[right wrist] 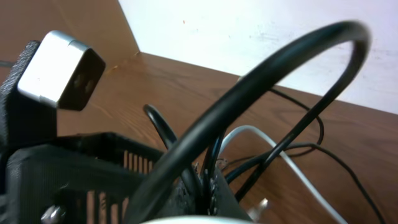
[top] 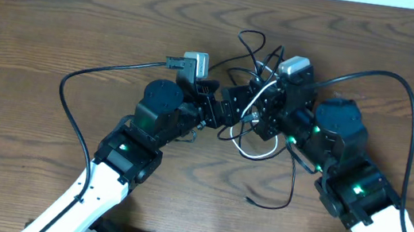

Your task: Untangle cables

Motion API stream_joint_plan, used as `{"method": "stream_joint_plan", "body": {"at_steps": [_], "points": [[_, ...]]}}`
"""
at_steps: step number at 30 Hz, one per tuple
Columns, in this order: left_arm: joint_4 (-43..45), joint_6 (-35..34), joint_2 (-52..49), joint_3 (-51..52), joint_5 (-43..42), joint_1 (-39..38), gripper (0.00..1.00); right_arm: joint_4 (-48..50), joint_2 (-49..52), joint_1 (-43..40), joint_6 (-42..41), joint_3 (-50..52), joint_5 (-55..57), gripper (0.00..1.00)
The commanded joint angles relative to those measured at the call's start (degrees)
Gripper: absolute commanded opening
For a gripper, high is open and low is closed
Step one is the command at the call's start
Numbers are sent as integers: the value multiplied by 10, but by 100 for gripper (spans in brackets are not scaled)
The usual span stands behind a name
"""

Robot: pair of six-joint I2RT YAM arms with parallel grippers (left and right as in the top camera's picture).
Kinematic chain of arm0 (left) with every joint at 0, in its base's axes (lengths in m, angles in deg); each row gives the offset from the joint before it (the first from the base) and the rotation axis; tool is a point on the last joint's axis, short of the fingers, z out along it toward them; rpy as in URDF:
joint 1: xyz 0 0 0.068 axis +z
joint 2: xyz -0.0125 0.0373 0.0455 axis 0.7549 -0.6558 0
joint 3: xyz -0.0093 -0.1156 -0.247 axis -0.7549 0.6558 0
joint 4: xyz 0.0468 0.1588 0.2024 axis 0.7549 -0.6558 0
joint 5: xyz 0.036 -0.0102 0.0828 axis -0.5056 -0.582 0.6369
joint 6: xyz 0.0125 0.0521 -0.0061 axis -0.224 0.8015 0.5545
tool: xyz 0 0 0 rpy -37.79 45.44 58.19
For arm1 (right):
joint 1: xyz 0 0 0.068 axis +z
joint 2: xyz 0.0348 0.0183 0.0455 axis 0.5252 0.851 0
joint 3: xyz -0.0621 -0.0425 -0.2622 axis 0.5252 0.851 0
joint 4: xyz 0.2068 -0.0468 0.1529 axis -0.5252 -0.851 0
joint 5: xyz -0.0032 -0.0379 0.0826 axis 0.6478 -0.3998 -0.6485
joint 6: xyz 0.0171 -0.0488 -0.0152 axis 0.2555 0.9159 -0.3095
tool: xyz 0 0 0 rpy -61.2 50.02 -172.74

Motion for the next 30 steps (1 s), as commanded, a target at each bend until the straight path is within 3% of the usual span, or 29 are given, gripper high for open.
{"method": "stream_joint_plan", "body": {"at_steps": [1,7,16,30], "points": [[5,7,-2,-7,10,-6,98,14,8,7,11,-3,-21,1],[-8,31,-37,-7,31,-6,98,82,7,7,-9,-3,-121,1],[-19,89,-89,-7,68,1,98,70,-18,6,-36,-3,-122,1],[-126,90,-88,-7,95,68,98,-111,-104,-6,-36,-3,106,1]]}}
